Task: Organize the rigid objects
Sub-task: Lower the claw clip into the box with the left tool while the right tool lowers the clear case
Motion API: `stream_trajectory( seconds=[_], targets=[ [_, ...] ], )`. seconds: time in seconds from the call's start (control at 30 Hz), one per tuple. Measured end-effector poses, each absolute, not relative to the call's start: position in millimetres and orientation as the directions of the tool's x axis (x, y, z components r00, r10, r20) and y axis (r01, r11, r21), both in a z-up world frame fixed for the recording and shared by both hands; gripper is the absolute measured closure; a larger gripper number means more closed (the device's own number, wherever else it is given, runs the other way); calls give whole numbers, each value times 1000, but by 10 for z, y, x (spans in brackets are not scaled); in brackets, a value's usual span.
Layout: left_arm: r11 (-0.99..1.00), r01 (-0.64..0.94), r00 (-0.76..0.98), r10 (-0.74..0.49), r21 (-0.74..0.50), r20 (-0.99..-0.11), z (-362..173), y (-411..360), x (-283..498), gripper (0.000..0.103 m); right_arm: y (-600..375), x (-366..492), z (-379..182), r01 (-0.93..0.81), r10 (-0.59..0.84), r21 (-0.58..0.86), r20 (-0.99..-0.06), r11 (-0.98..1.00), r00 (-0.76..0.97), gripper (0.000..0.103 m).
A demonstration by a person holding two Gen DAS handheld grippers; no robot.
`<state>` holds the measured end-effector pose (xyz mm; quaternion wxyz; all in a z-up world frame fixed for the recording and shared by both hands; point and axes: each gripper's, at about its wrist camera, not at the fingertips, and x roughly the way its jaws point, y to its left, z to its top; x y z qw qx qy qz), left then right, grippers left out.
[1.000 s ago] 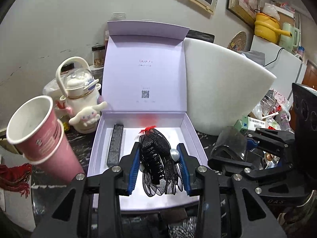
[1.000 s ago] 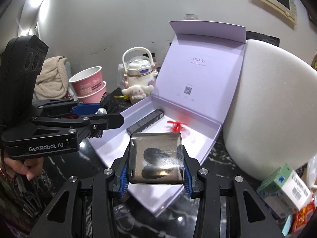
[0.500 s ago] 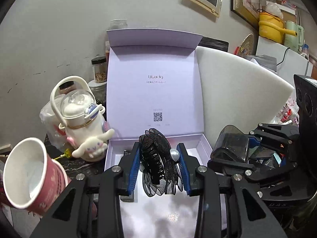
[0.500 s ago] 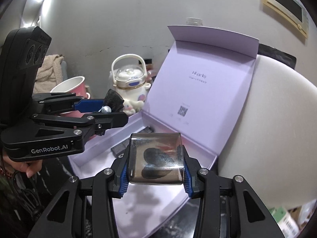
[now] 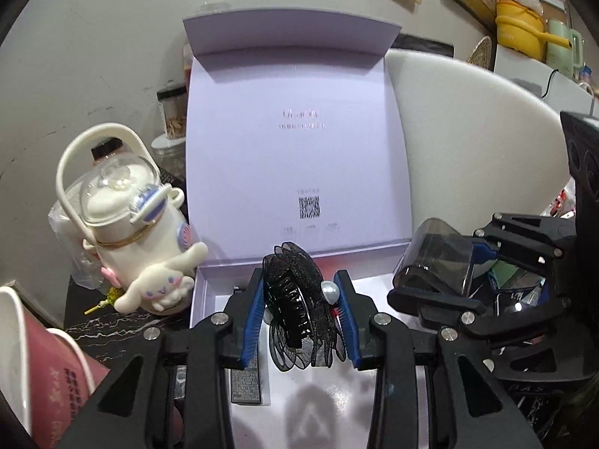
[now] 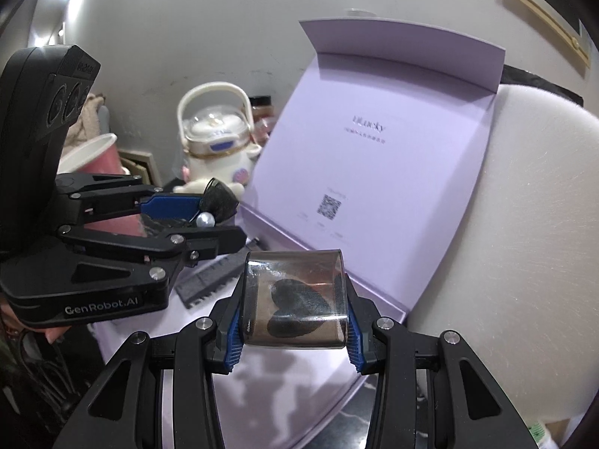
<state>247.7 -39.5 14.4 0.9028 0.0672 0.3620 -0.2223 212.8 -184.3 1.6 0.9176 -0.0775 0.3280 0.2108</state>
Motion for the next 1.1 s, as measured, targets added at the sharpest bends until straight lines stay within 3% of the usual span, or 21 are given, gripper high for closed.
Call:
stream_trajectory(
  seconds=[0.7,0.8,0.87,0.93,1.0,1.1],
  targets=[
    [899,436,548,-294,-32,-783,-293,-546,2745,66,-1922,2373,-344,-401,299,28,-714,916,634,59],
    [910,415,550,-239,14,-800,-299,-589,2753,65,-1926,2372,-332,-384,275,10,-715,923,643,47],
    [915,400,554,-205,42,-807,-309,-621,2778,65,-1942,2350,-308,-376,268,4,-710,927,652,47],
    [921,385,553,-178,61,-814,-317,-636,2784,55,-1941,2334,-297,-369,255,-7,-710,929,656,43],
    [925,374,557,-170,63,-813,-306,-631,2784,26,-1947,2309,-291,-361,242,-19,-710,932,662,43],
    [927,369,578,-169,71,-798,-225,-604,2742,20,-1968,2265,-272,-353,230,-28,-710,935,666,42]
  ],
)
